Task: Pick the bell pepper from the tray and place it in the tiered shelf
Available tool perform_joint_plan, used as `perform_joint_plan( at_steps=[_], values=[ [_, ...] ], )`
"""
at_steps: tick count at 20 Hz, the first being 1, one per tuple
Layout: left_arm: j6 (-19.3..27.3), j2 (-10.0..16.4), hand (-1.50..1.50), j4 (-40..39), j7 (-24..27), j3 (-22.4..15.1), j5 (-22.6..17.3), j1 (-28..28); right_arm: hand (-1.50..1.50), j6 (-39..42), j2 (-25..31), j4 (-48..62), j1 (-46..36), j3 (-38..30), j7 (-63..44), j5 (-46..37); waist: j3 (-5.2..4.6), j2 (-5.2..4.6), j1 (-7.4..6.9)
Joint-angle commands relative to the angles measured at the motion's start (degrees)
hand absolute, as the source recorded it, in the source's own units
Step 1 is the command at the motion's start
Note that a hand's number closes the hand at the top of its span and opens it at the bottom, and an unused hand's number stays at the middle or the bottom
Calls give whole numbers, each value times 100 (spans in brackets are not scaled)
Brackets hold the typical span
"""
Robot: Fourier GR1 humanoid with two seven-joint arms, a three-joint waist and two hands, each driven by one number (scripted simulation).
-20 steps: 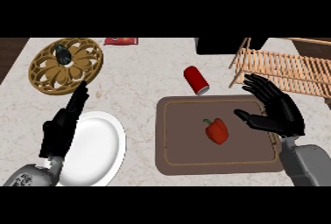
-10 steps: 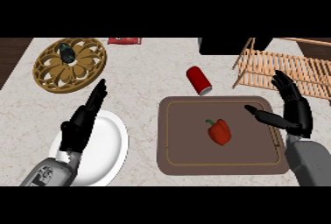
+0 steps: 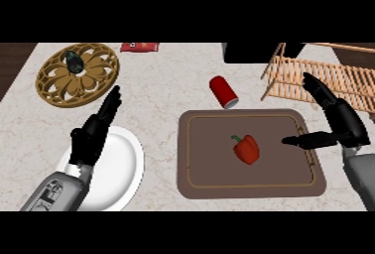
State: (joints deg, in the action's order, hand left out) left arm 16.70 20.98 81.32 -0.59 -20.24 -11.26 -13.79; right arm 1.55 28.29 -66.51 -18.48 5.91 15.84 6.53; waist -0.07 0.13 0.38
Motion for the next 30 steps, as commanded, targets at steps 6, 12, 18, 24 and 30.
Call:
perform_joint_plan(
  at_steps=[6, 12, 18, 24, 30],
  values=[
    [-204, 8, 0, 5, 19, 96, 61, 103, -150, 575, 806, -1717, -377, 886, -2437, -774, -9, 30, 13],
    [-230, 1, 0, 1, 231, 197, 103, 239, -150, 1215, 1230, -2477, -564, 1609, -3704, -1454, -6, 18, -22],
    [-246, -428, 0, -342, 277, 171, 388, 45, -150, 1348, 733, -3531, -373, 1832, -5054, -1869, 3, -6, -9],
    [-533, -430, 0, -163, 212, 563, 501, 183, -150, 1744, 373, -4467, 176, 1630, -5536, -2182, 5, -5, -23],
    [-889, -467, 0, -230, 327, 911, 551, 246, -150, 1929, -279, -4211, -115, 1649, -5719, -2912, 5, -11, -46]
  ],
)
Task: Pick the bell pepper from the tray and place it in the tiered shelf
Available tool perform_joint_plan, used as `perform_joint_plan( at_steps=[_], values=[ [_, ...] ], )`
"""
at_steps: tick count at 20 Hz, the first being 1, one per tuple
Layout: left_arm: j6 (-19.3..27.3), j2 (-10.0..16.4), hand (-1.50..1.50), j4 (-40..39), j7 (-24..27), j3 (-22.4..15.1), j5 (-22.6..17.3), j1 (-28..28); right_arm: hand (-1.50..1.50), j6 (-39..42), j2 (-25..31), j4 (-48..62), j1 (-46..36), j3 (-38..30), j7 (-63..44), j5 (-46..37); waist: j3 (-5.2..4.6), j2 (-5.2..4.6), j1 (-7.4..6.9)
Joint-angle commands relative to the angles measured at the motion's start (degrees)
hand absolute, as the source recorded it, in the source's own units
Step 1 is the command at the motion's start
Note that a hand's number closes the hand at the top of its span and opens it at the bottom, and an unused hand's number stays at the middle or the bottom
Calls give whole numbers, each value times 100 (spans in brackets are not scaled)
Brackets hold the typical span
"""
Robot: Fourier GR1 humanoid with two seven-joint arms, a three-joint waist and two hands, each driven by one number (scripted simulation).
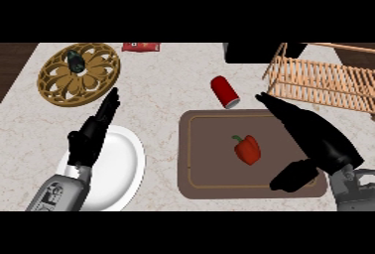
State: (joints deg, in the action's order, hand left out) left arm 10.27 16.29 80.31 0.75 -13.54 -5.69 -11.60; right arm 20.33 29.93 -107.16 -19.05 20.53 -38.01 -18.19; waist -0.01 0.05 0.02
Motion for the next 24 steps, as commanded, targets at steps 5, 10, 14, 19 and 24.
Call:
perform_joint_plan(
  at_steps=[5, 10, 14, 19, 24],
  values=[
    [-115, -351, 0, 192, -348, 129, 420, -64, -150, 313, -869, 18, -41, -45, -355, -770, 1, -3, -8],
    [-293, -418, 0, 333, -279, 331, 579, 196, -150, 348, -1230, 240, 222, -75, 23, -1257, 1, -2, -14],
    [-547, -528, 0, -59, -19, 540, 587, 87, -150, 353, -1361, 37, 558, -114, 58, -1596, 1, -3, 3],
    [-399, -749, 0, 21, -549, 587, 820, -329, -150, 143, -1652, 615, 539, 17, 413, -2108, 2, -5, 2],
    [-562, -867, 0, -71, 48, 678, 949, 76, -150, 544, -1631, 207, 903, -173, 399, -2203, 1, -2, 11]
  ],
)
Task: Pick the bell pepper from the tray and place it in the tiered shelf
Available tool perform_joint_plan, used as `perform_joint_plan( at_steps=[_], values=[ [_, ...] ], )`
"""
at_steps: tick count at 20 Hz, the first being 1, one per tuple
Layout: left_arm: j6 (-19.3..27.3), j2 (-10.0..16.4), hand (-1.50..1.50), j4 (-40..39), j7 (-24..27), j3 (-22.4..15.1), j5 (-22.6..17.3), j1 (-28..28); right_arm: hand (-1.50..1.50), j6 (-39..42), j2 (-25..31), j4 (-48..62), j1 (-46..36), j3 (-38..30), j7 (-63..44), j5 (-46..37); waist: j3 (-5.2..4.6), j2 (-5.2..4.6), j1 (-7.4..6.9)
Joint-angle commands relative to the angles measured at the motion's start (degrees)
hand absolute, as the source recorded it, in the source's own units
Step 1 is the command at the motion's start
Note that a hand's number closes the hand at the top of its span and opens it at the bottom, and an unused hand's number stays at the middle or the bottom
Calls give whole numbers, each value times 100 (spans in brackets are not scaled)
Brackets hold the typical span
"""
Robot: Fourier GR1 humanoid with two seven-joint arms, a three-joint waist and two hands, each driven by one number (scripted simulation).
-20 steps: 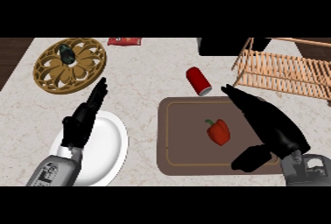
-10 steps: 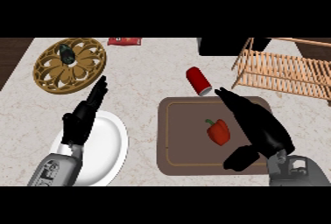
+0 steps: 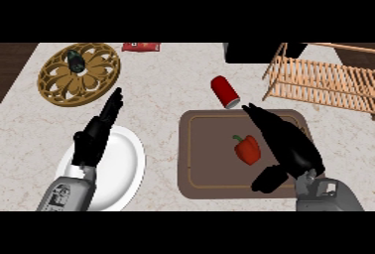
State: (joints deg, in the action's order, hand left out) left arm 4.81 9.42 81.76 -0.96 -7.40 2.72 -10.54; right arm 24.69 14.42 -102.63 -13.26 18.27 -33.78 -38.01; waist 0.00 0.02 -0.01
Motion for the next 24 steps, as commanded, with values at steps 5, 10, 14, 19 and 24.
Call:
perform_joint_plan(
  at_steps=[5, 10, 14, 19, 24],
  values=[
    [-137, -177, 0, -297, 498, 153, 193, 221, -150, 194, -321, 358, -109, -4, 18, -535, -1, -2, -8],
    [-234, -271, 0, -48, -182, 282, 238, -183, -150, 71, -656, 884, -392, -132, 255, -848, 0, -2, -6],
    [-366, -153, 0, 99, -196, 442, 214, -108, -150, -215, -721, 867, 46, 120, 324, -1276, 0, 0, -8],
    [-427, -218, 0, 623, -292, 311, 319, 375, -150, -423, -558, 1635, -157, -378, 1083, -1262, 1, 0, -22],
    [-441, -297, 0, 124, -96, 460, 421, 10, -150, -353, -742, 2195, -636, -671, 1170, -1303, 0, -5, -21]
  ],
)
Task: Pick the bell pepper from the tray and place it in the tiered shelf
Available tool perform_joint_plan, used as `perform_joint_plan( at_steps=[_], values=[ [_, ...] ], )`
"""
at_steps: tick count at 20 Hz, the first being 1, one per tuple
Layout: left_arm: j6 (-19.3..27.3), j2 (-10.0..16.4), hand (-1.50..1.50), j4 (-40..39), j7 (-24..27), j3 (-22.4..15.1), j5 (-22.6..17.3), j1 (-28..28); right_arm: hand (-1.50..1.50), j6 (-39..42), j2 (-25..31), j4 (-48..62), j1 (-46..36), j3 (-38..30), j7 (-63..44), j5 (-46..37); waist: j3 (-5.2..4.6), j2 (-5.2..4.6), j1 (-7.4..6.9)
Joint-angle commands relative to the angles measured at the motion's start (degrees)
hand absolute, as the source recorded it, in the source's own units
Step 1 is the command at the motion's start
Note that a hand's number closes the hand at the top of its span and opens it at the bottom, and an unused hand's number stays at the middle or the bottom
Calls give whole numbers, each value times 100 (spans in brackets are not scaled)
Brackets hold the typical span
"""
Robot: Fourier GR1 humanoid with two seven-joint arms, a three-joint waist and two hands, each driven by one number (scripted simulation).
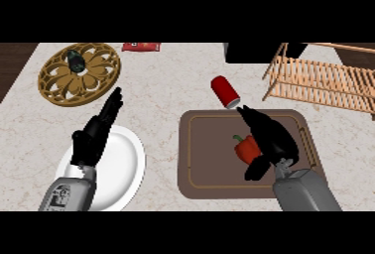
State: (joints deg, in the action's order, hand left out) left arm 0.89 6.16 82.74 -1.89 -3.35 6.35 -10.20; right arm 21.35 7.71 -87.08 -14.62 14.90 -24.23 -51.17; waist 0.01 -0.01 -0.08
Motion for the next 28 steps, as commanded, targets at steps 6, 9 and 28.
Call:
perform_joint_plan(
  at_steps=[6, 9, 28],
  values=[
    [-148, -58, 0, -211, 300, 196, 85, 16, -150, -118, -268, 384, 68, -76, 276, -303, -1, 1, 5],
    [-442, 228, 0, 333, -337, 334, -141, -87, -150, -6, -335, 323, 126, 37, 194, -298, 0, 5, 1],
    [-171, -102, 0, -218, 148, 235, 225, -105, 150, -1551, -758, 609, 323, 198, -1455, -693, -2, -9, 11]
  ],
)
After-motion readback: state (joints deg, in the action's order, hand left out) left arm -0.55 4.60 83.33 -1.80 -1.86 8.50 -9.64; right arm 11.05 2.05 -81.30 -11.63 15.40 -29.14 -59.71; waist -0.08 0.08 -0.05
